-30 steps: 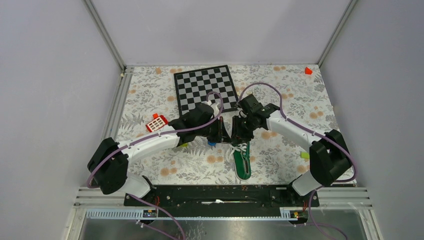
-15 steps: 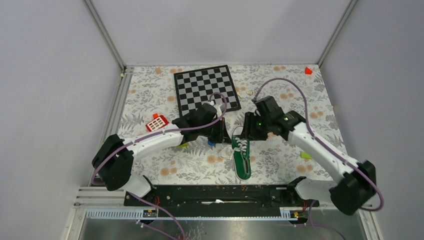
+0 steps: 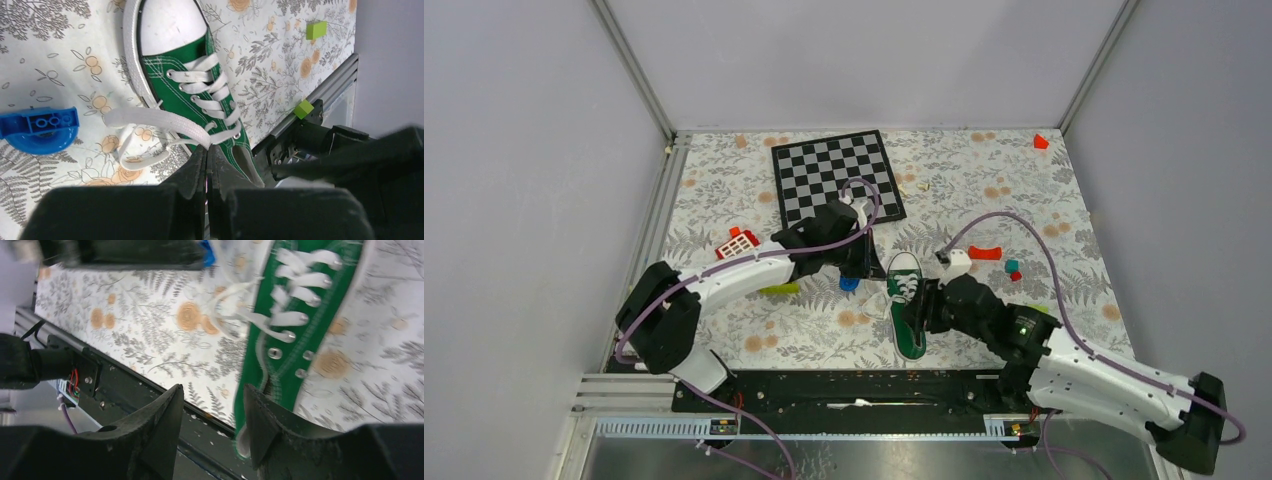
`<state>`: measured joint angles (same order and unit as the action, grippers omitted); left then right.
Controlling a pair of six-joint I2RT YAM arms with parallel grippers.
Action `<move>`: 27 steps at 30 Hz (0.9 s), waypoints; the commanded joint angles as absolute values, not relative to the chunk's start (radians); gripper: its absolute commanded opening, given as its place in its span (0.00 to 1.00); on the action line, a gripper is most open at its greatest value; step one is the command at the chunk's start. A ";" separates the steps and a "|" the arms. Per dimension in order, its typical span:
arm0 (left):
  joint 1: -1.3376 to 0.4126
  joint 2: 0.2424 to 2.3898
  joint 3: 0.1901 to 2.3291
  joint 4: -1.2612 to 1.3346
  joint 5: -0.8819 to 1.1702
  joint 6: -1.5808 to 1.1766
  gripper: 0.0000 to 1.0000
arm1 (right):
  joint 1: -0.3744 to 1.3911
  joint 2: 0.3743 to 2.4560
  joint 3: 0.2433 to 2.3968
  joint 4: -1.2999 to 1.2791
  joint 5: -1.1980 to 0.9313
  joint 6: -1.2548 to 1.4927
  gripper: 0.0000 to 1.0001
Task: Tie the shoes
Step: Cross the shoelace with the shoelace.
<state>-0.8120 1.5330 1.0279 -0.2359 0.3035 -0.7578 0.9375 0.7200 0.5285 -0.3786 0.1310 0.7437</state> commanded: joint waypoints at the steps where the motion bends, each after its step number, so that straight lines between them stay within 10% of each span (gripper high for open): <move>1: -0.774 1.579 1.035 -0.176 0.370 -0.752 0.00 | 1.108 0.823 0.572 -0.167 0.335 0.662 0.55; 27: -0.737 1.658 1.075 -0.207 0.463 -0.728 0.00 | 1.260 1.419 0.648 0.143 0.485 0.355 0.56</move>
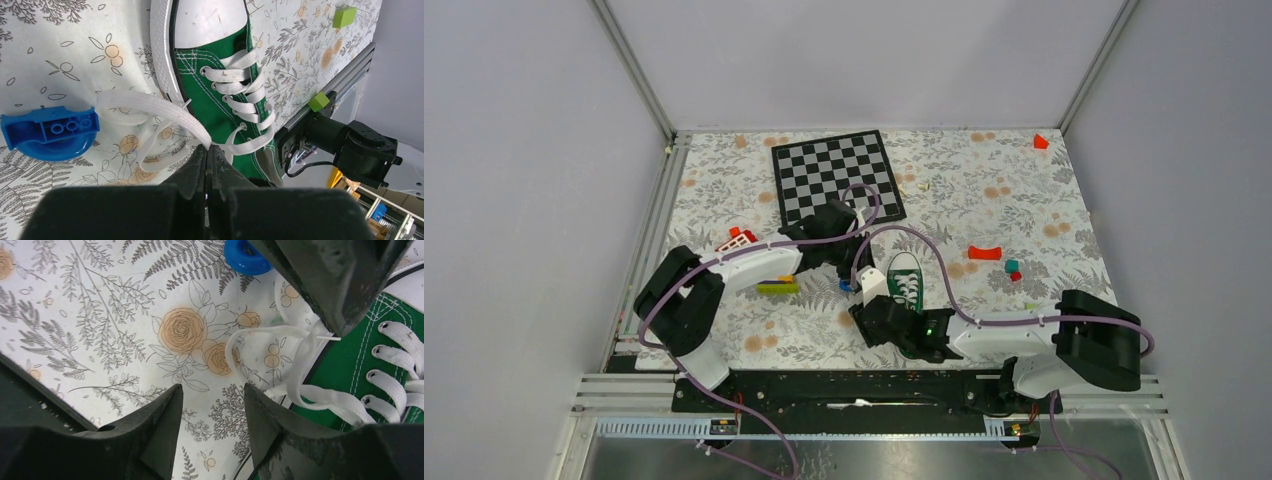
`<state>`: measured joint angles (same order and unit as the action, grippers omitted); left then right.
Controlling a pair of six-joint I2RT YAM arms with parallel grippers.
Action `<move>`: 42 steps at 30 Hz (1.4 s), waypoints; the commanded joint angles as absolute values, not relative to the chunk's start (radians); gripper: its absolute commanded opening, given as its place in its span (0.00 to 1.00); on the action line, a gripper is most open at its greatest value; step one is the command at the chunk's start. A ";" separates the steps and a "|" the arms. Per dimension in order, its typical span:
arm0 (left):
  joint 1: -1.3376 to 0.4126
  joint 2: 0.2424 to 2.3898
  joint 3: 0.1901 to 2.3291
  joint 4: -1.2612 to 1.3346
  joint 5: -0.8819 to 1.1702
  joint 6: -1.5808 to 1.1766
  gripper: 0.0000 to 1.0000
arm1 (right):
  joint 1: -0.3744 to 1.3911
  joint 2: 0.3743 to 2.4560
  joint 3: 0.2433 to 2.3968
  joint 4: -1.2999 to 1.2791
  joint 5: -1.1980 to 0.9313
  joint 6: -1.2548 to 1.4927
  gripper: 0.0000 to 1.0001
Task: Tie the shoes
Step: Cross the shoelace with the shoelace.
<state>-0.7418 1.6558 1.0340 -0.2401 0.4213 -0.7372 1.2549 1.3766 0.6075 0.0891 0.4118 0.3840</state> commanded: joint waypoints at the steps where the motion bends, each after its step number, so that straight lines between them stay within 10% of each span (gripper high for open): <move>1: -0.736 1.659 1.076 -0.206 0.467 -0.729 0.00 | 1.259 1.431 0.648 0.149 0.493 0.356 0.56; 42: -0.632 1.853 1.215 -0.273 0.611 -0.761 0.00 | 1.221 1.625 0.633 0.196 0.436 0.385 0.44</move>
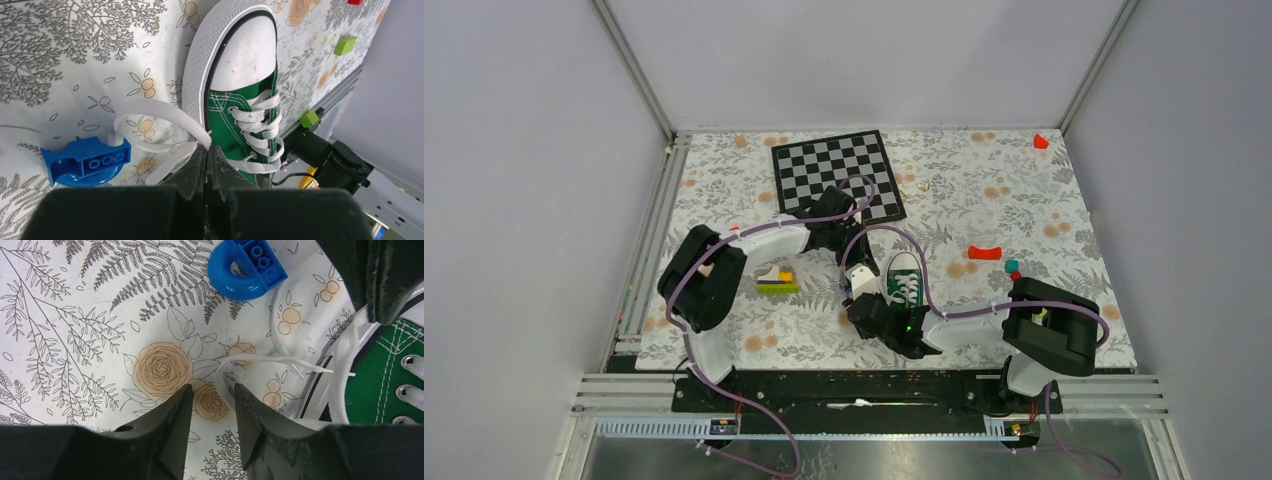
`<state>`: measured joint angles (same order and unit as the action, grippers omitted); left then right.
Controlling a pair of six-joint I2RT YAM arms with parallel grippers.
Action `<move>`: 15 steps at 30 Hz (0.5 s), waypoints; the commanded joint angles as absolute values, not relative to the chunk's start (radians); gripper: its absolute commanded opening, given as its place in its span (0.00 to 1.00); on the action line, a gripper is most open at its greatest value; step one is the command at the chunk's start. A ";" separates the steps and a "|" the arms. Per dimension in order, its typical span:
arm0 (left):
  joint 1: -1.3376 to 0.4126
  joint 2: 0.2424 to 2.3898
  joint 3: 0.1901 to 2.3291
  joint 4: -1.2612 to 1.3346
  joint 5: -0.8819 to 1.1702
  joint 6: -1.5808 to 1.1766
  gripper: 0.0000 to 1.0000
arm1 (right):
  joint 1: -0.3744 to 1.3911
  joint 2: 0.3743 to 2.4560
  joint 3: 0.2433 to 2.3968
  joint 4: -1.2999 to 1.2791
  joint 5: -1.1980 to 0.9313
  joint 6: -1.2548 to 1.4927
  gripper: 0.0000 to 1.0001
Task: Tie the shoes
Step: Cross the shoelace with the shoelace.
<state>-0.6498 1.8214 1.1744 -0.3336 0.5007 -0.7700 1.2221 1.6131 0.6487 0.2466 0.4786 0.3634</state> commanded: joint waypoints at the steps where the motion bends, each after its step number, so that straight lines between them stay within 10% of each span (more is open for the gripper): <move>1: -0.627 1.861 1.222 -0.268 0.642 -0.739 0.00 | 1.221 1.607 0.618 0.208 0.422 0.389 0.45; 15: -0.600 1.926 1.284 -0.423 0.741 -0.501 0.00 | 1.220 1.364 0.624 0.172 0.400 0.391 0.56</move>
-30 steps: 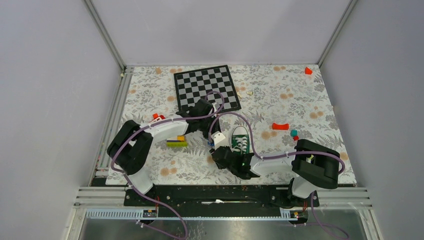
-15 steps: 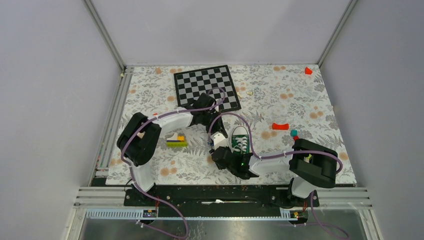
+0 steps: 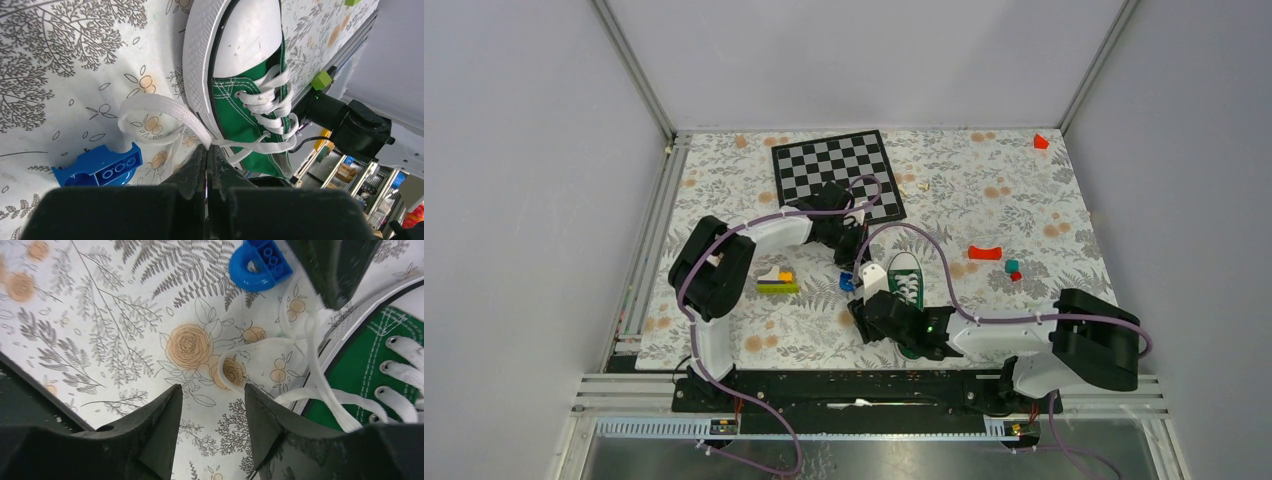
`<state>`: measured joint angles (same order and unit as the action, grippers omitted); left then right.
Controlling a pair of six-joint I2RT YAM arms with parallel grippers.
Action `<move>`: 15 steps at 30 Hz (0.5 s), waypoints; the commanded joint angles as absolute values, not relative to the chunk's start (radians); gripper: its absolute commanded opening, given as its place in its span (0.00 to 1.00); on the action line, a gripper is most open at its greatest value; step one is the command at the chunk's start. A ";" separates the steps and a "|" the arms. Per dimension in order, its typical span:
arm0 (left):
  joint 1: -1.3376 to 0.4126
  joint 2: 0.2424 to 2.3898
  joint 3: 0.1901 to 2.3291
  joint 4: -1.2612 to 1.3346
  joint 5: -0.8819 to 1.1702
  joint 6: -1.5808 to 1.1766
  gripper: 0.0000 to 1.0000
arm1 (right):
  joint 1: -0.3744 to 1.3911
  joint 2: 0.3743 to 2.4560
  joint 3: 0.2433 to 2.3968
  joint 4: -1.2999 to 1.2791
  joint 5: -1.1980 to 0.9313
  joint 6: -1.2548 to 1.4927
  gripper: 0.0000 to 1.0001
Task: Tie the shoes
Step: Cross the shoelace with the shoelace.
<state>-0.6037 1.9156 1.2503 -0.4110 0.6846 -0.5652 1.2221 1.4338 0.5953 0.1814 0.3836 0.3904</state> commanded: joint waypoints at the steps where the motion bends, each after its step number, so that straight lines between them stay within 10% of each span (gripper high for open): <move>1: -0.600 1.929 1.286 -0.424 0.748 -0.501 0.00 | 1.220 1.361 0.628 0.172 0.405 0.385 0.57; 15: -0.598 1.941 1.299 -0.428 0.746 -0.514 0.00 | 1.220 1.592 0.750 0.080 0.488 0.348 0.57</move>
